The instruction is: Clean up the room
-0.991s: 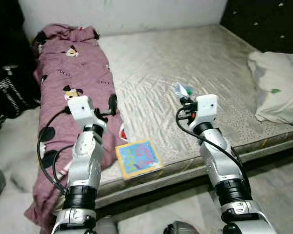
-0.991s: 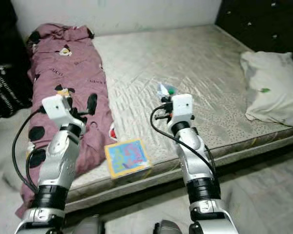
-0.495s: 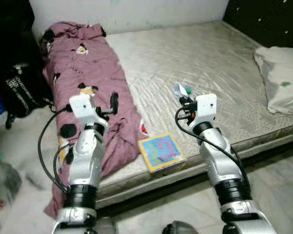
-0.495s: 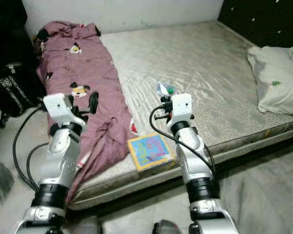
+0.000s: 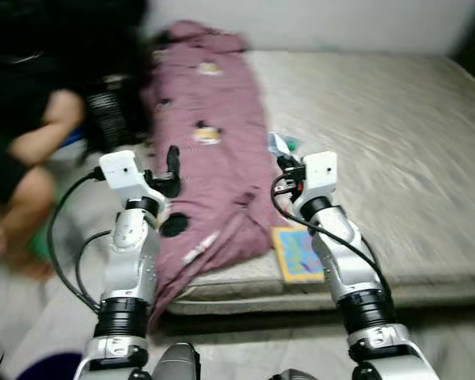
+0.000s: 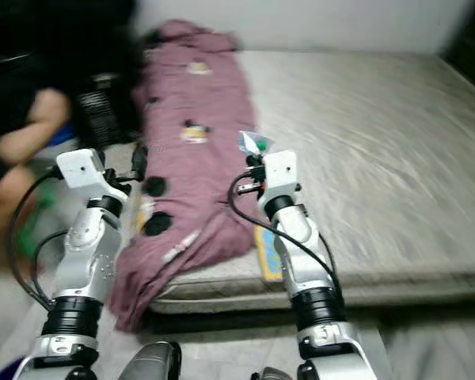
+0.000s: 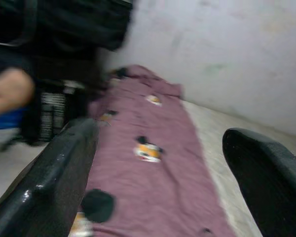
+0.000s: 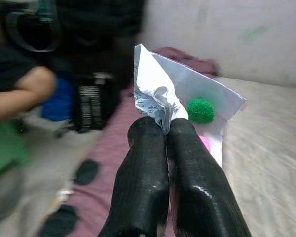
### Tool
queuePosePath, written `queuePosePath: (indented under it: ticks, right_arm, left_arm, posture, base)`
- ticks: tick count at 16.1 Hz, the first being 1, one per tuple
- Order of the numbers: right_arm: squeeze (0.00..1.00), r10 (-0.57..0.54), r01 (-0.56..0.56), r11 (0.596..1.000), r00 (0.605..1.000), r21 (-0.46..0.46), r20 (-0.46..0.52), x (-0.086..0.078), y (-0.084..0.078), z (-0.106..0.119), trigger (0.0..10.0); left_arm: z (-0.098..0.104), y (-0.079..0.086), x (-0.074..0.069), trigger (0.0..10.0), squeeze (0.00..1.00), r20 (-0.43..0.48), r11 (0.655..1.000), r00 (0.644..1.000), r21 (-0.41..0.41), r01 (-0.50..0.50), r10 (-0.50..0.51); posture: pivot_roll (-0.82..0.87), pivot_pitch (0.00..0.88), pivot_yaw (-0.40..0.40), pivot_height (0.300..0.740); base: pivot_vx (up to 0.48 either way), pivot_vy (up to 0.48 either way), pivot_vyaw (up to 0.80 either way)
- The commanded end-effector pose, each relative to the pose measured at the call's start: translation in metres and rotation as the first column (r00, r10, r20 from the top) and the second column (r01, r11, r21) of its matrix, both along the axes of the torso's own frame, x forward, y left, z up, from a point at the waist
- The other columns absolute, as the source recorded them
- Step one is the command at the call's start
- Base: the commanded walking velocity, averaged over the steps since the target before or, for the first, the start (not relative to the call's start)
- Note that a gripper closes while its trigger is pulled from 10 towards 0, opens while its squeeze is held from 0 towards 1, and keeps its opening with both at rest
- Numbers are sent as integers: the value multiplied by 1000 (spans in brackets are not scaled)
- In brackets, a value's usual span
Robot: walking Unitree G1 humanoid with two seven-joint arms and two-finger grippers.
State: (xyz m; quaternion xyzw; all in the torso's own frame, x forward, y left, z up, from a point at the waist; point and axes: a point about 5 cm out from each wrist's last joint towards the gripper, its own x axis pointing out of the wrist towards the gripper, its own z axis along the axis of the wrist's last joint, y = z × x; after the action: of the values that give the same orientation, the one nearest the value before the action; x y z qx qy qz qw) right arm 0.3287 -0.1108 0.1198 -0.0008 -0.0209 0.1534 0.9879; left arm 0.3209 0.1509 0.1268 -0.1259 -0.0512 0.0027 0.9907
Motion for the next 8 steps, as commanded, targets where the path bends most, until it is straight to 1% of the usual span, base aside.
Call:
queuePosePath:
  ticks: [1, 8]
  right_arm:
    - [0, -8, 8, 1000, 1000, -8, 9, 2, -4, 2, 10000]
    - [0, 5, -5, 1000, 1000, -8, 14, 2, -2, 3, 10000]
  left_arm:
    - [0, -5, 1, 10000, 0, -2, 1000, 1000, 10, 19, -19]
    - [0, -5, 1, 10000, 0, -5, 1000, 1000, 13, 15, -15]
  posture:
    - [4, 6, -31, 740]
    - [3, 10, -32, 740]
  base:
    - [0, 0, 800]
    - [0, 0, 800]
